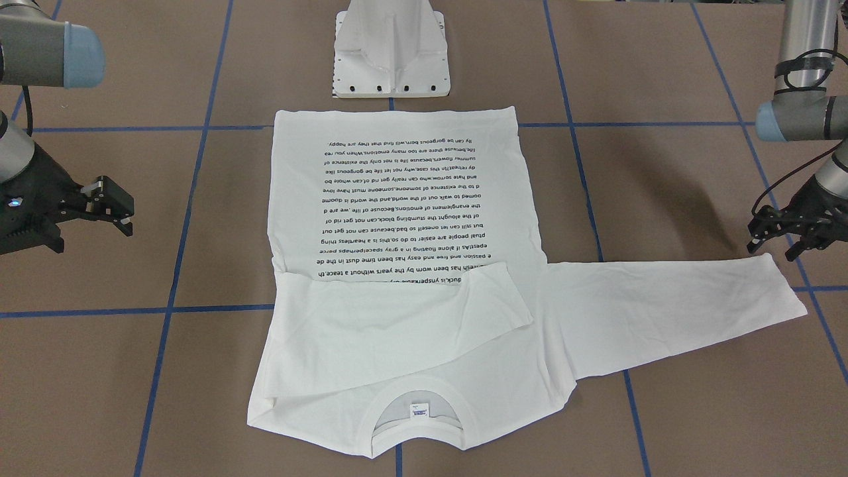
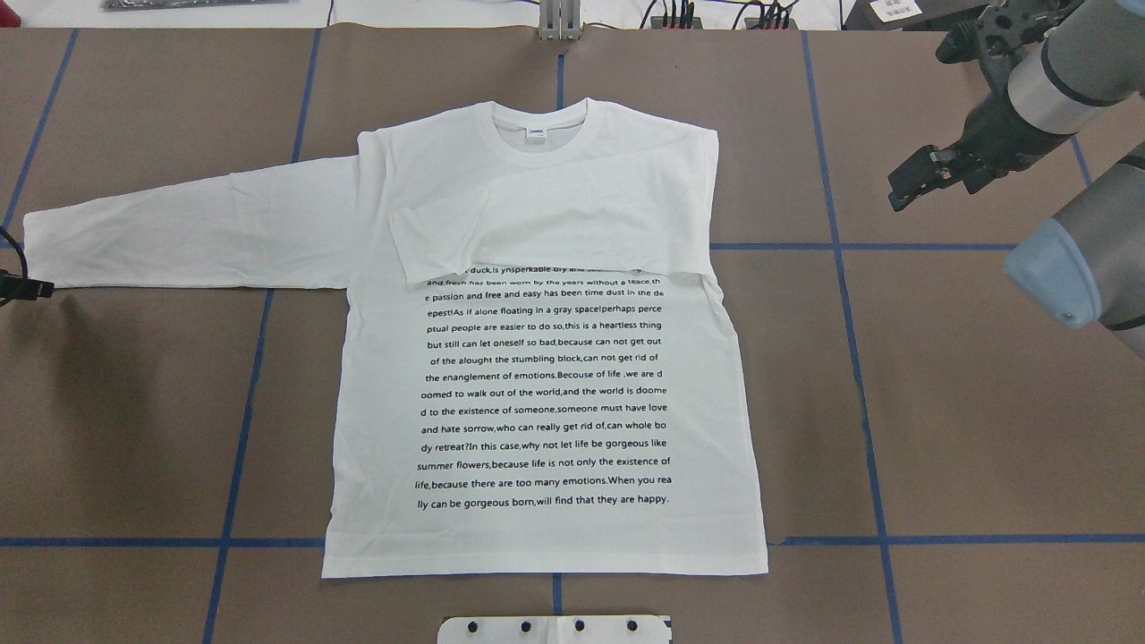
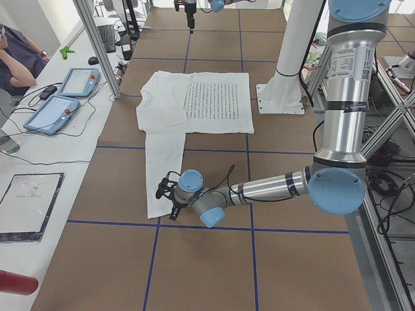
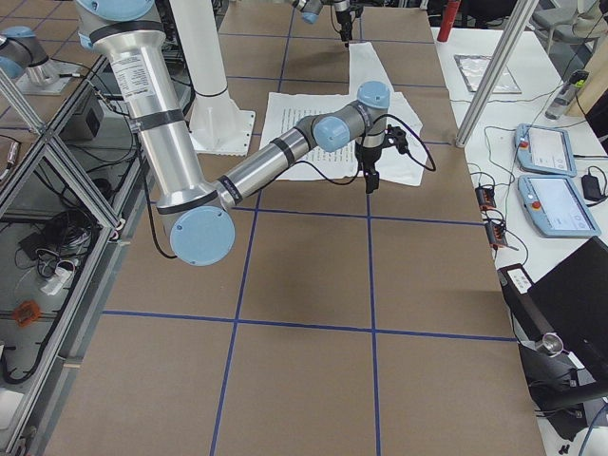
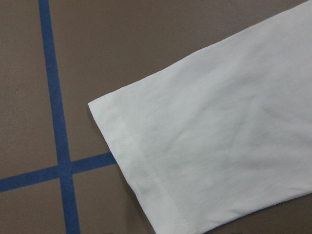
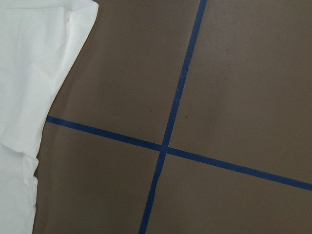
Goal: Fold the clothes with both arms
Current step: 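Grasp the sleeve cuff nearest the left gripper with the left gripper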
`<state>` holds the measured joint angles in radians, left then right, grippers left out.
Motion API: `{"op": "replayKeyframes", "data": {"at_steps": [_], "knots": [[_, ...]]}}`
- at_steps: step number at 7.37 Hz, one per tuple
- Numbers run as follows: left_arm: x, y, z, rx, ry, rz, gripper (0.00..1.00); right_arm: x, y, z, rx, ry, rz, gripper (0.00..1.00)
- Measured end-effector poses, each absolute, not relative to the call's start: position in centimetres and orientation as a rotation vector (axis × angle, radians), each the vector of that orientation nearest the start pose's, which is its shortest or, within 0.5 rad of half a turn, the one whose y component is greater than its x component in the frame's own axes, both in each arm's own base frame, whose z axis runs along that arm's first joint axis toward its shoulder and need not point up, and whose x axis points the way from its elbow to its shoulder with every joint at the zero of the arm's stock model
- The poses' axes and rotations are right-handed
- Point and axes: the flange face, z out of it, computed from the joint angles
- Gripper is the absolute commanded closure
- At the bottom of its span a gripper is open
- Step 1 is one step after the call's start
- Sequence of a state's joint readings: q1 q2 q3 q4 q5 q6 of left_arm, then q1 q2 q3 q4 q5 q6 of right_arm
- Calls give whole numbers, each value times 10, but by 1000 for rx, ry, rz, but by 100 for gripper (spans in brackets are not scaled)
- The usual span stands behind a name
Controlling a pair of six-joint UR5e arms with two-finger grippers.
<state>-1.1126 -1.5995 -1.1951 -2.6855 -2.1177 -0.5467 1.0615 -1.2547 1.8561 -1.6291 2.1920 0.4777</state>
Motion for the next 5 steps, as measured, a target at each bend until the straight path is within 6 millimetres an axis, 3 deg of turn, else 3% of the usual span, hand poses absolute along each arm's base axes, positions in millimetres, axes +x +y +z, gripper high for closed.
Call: {"op": "replayKeyframes", "data": {"at_steps": [1, 2, 3, 4, 5], "knots": [[157, -496, 713, 404, 813, 132, 25, -218, -545, 362, 175, -783, -198, 0], [158, -496, 714, 402, 812, 135, 35, -218, -545, 362, 175, -783, -197, 0], [159, -495, 715, 400, 811, 137, 63, -218, -545, 362, 175, -784, -196, 0], [160, -495, 716, 398, 810, 138, 100, -219, -546, 361, 176, -784, -196, 0], [160, -495, 716, 398, 811, 139, 100, -219, -545, 360, 177, -785, -196, 0]]}}
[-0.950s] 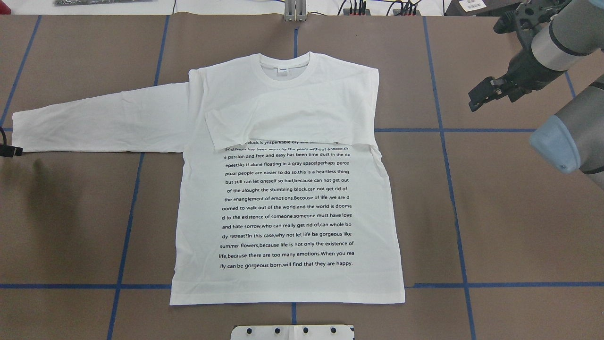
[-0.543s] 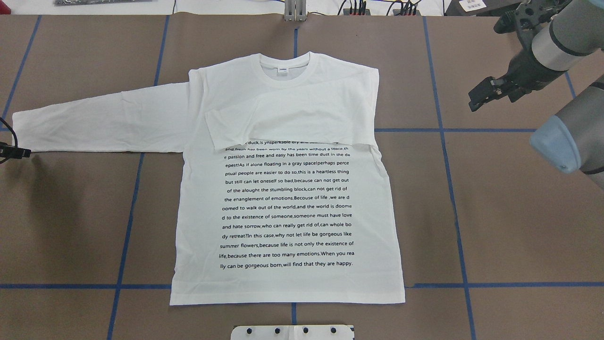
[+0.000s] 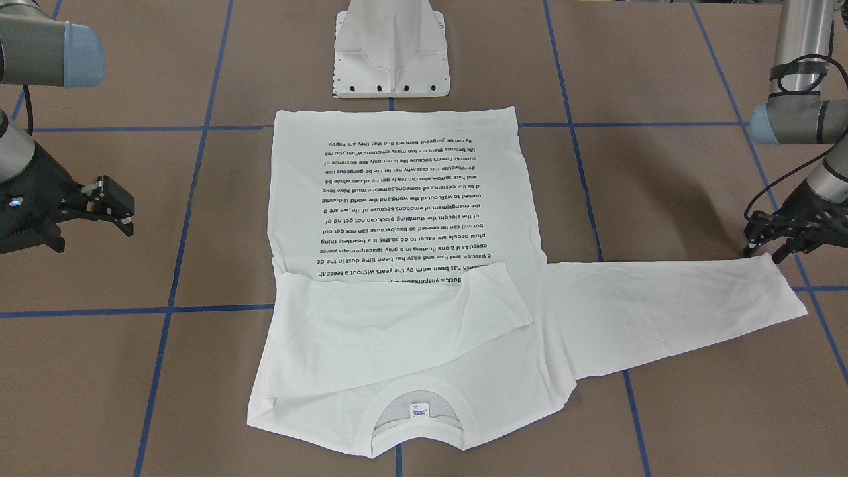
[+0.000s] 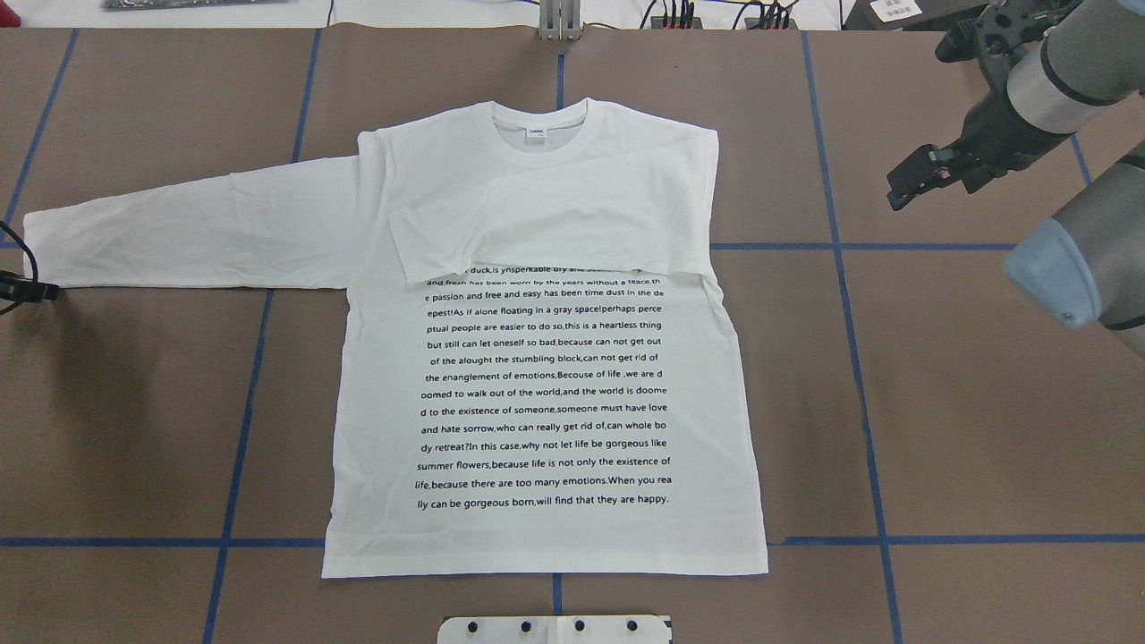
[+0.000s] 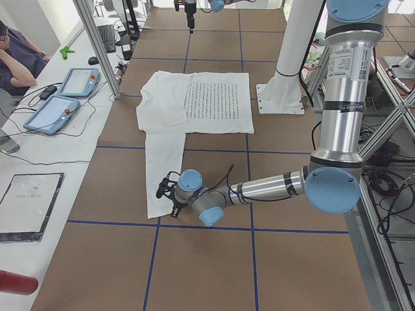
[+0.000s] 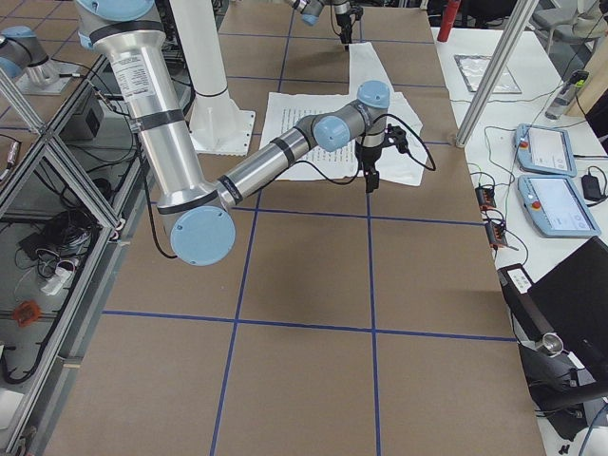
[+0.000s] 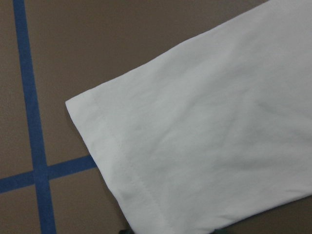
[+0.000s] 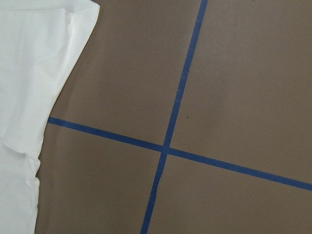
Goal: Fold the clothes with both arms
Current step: 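Grasp the sleeve cuff nearest the left gripper with the left gripper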
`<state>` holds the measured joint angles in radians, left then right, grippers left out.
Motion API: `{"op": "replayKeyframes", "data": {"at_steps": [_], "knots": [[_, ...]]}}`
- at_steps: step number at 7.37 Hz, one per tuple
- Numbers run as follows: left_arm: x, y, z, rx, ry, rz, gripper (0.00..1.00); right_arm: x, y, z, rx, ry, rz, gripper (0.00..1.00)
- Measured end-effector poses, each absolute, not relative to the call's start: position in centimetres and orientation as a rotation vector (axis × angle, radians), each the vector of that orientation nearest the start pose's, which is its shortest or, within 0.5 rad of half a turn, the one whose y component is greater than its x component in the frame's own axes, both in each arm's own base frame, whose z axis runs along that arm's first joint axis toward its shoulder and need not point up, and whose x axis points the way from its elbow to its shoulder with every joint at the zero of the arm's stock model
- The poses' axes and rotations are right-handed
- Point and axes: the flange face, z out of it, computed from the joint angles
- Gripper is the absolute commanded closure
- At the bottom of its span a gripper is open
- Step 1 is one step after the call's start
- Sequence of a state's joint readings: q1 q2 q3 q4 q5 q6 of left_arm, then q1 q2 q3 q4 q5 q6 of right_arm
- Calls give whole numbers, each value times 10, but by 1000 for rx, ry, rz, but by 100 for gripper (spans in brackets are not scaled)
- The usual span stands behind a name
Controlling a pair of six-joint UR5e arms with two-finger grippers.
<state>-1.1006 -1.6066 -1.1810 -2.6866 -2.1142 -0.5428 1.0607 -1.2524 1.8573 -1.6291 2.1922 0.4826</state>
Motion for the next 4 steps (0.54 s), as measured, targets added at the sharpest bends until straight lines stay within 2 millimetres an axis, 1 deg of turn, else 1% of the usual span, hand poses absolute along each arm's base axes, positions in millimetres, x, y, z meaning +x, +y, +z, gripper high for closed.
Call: {"op": "replayKeyframes", "data": {"at_steps": [2, 3, 4], "knots": [[160, -495, 714, 408, 816, 148, 100, -219, -545, 359, 179, -786, -195, 0], [162, -498, 701, 446, 835, 160, 100, -219, -545, 358, 180, -787, -195, 0], [163, -502, 685, 488, 860, 170, 100, -219, -545, 357, 182, -788, -195, 0]]}}
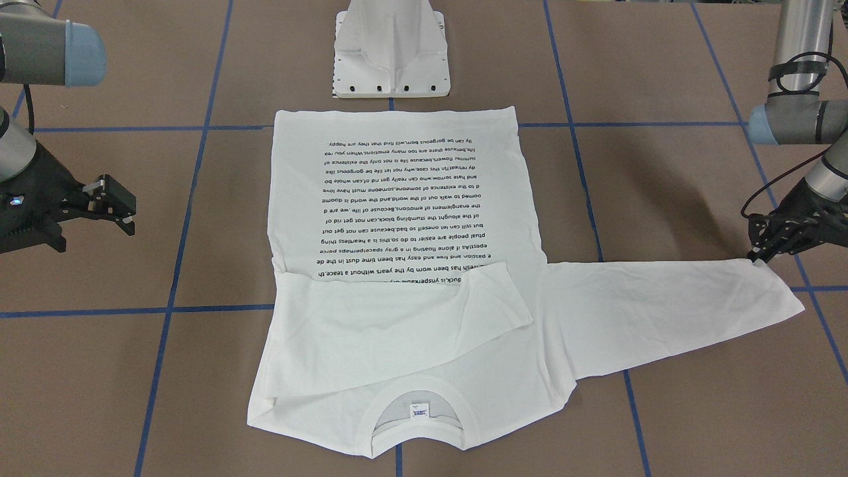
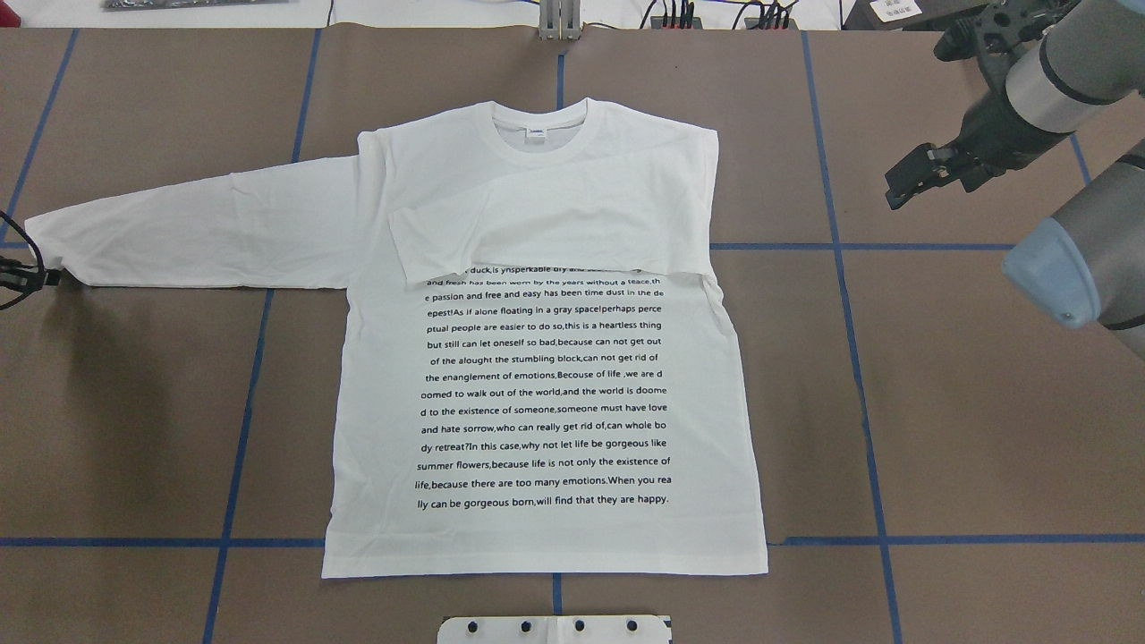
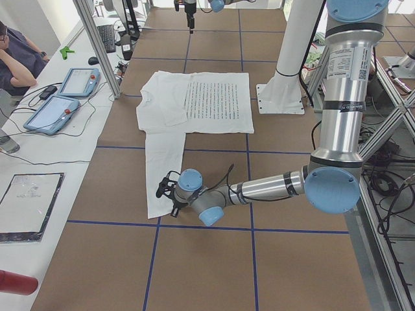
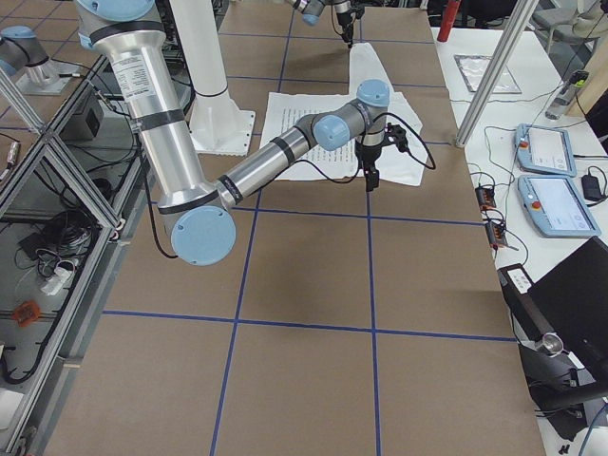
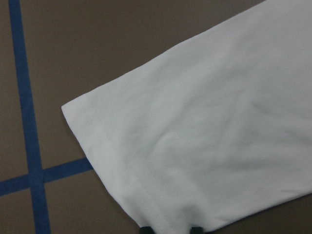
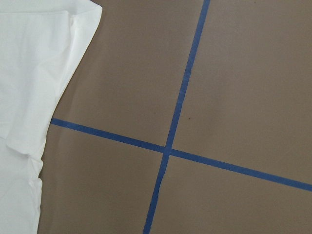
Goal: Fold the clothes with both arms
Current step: 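Grasp the sleeve cuff nearest the left gripper with the left gripper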
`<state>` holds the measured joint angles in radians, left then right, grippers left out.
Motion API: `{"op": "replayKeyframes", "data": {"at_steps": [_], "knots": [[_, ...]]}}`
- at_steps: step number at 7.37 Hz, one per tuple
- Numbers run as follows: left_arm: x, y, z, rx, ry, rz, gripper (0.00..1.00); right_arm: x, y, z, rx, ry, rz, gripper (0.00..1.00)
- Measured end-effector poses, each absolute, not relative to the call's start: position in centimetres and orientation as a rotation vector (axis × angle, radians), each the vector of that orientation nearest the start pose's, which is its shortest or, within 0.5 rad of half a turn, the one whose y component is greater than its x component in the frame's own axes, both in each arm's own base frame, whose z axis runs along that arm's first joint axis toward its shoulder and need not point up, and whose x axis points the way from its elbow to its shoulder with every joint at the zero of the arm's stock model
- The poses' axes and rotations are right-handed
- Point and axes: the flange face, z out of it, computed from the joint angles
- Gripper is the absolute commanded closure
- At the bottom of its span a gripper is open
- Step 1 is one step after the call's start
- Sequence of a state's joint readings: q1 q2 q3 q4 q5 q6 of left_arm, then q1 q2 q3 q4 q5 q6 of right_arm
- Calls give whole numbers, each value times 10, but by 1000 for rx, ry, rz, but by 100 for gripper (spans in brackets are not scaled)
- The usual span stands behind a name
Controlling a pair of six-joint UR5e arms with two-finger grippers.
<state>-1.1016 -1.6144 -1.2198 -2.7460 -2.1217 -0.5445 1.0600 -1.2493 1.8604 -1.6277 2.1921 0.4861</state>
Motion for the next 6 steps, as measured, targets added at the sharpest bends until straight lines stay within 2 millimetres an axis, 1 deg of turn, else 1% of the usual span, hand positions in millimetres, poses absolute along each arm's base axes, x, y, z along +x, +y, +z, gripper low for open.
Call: {"op": "replayKeyframes", "data": {"at_steps": [2, 4, 5, 6], "knots": [[168, -512, 652, 527, 904, 150, 100, -219, -546, 356, 184, -788, -196, 0], [179, -525, 617, 498, 996, 92, 100, -219, -545, 354, 188, -789, -197, 0], [186, -530, 589, 458, 1073, 44, 100, -219, -544, 353, 189, -790, -197, 0], [193, -539, 553, 415, 1150, -36, 100, -219, -544, 353, 190, -791, -198, 0]]}}
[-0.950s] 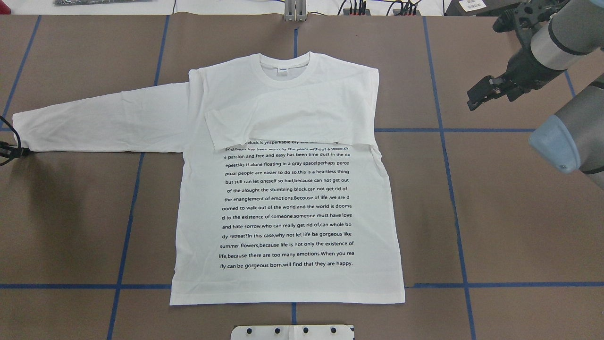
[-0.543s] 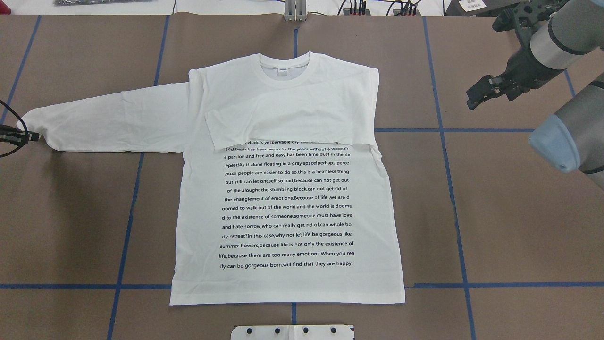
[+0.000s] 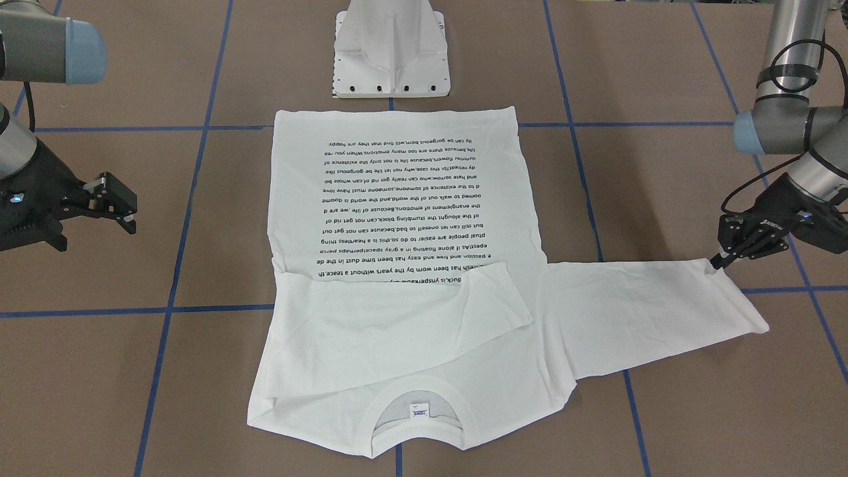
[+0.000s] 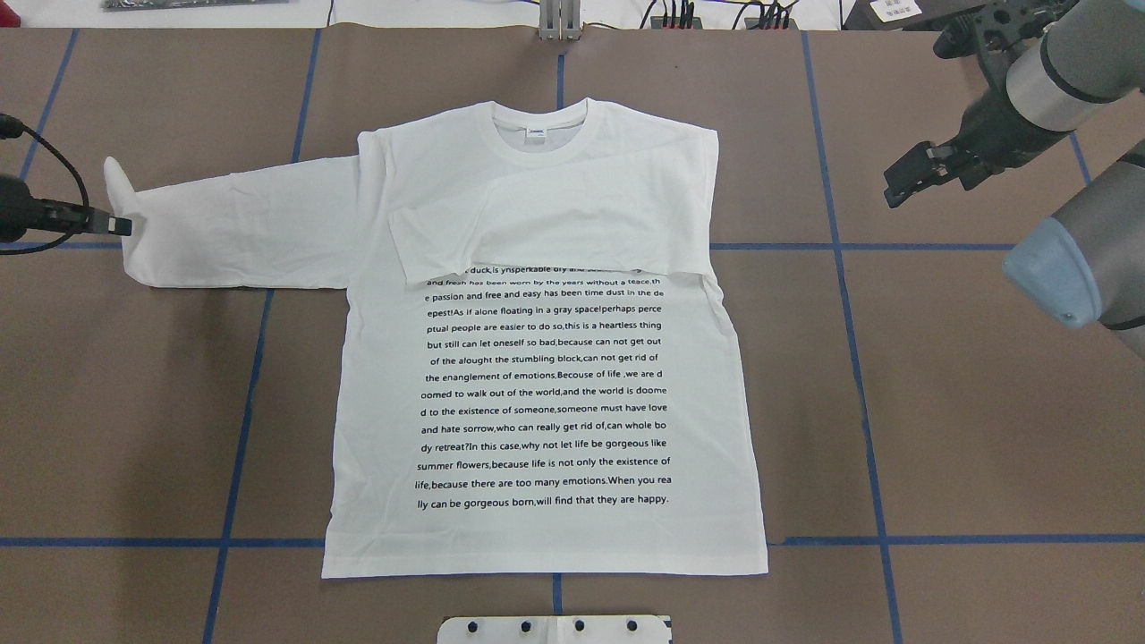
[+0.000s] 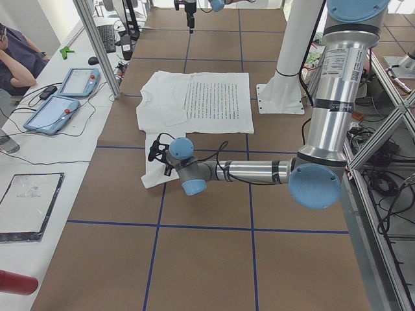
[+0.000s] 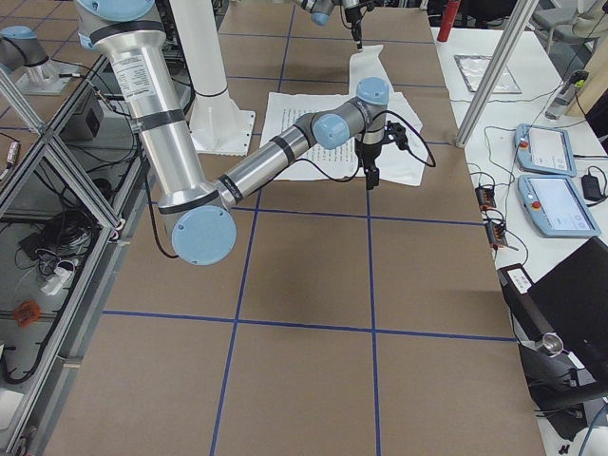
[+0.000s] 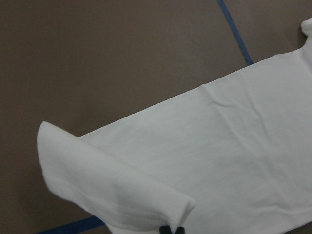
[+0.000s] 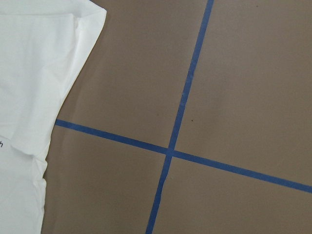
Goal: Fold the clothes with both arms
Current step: 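Fold the sleeve with the left gripper across the shirt body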
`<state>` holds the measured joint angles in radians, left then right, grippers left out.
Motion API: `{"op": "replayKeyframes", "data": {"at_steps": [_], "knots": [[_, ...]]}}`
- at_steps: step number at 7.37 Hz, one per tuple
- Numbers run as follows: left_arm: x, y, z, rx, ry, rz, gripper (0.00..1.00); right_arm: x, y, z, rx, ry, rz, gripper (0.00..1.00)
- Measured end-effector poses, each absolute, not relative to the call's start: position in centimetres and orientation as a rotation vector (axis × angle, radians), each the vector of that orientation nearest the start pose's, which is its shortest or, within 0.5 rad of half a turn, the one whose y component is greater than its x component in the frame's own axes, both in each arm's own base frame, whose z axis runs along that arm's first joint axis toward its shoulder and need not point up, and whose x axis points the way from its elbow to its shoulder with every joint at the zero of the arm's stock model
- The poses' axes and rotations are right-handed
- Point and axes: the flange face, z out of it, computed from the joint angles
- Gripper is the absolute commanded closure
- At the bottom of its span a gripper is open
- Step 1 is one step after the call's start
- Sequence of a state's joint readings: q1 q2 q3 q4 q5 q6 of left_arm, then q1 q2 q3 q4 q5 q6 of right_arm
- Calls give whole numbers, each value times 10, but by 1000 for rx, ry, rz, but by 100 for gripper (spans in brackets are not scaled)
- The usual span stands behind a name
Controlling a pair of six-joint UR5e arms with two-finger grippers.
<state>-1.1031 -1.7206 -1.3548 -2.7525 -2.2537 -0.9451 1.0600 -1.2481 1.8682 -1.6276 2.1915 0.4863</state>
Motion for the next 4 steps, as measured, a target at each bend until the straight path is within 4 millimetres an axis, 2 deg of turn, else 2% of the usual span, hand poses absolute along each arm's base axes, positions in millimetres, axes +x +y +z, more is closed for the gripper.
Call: {"op": "replayKeyframes", "data": {"at_steps": [1, 2, 4], "knots": [[205, -549, 512, 370, 1227, -119, 100, -219, -544, 353, 191, -792, -198, 0], [230, -558, 467, 311, 1304, -177, 100, -219, -544, 352, 191, -791, -198, 0], [292, -570, 376, 188, 1429, -251, 100, -218, -544, 352, 192, -791, -198, 0]]}}
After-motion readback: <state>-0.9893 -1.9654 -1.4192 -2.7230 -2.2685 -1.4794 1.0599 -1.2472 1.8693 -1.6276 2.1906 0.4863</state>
